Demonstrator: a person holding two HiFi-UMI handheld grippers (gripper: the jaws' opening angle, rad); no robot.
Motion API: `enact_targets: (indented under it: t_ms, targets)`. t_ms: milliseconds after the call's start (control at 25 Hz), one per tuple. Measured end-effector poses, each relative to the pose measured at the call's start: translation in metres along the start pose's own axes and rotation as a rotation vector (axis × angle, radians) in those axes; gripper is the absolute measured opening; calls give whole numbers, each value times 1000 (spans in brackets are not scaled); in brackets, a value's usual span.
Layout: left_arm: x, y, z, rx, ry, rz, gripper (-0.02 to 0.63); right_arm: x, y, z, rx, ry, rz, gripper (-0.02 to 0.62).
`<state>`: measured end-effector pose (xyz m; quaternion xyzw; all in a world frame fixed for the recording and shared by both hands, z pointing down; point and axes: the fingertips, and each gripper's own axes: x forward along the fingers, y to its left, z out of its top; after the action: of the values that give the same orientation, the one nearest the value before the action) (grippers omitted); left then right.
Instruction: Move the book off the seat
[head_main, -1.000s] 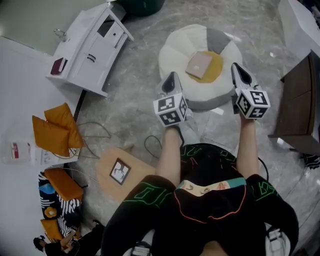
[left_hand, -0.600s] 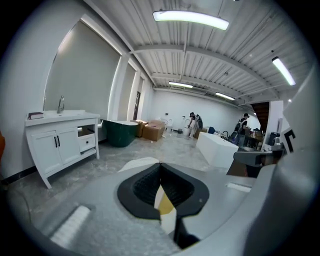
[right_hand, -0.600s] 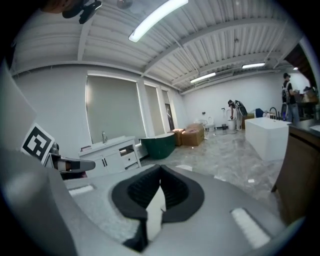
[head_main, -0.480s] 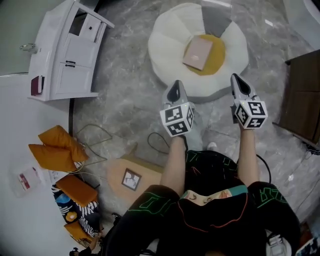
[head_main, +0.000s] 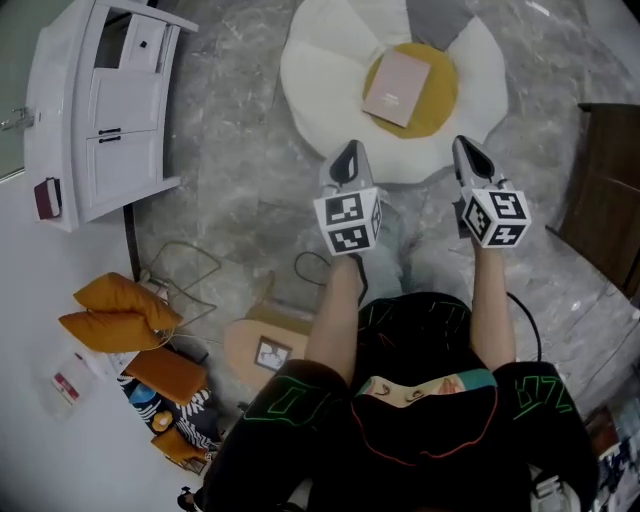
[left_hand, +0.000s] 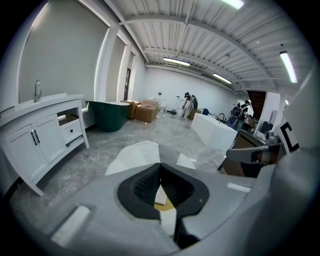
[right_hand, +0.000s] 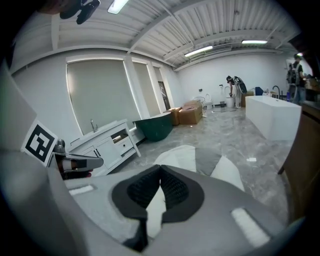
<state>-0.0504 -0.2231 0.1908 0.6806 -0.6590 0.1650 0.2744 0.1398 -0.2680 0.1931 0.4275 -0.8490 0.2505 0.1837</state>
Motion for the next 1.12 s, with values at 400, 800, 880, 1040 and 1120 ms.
enact_targets:
  t_ms: [400,800,880,1040,1120]
  targets:
    - [108,-31,-67,19,171,-69,11,61,-73,-80,98,164,34,3]
    - [196,-29,-161,70,301,-111,12,152,-103,-160,186,246,75,3]
    - [211,-23,-182,67,337,-113,12,165,-105,-177,207,267,77,3]
    - [252,-9,-218,86,394,-131,12,191,-117,-215,236,291,47,3]
    - [274,7,-231,95,417,-123,12,206,-119,-234,241,297,36,3]
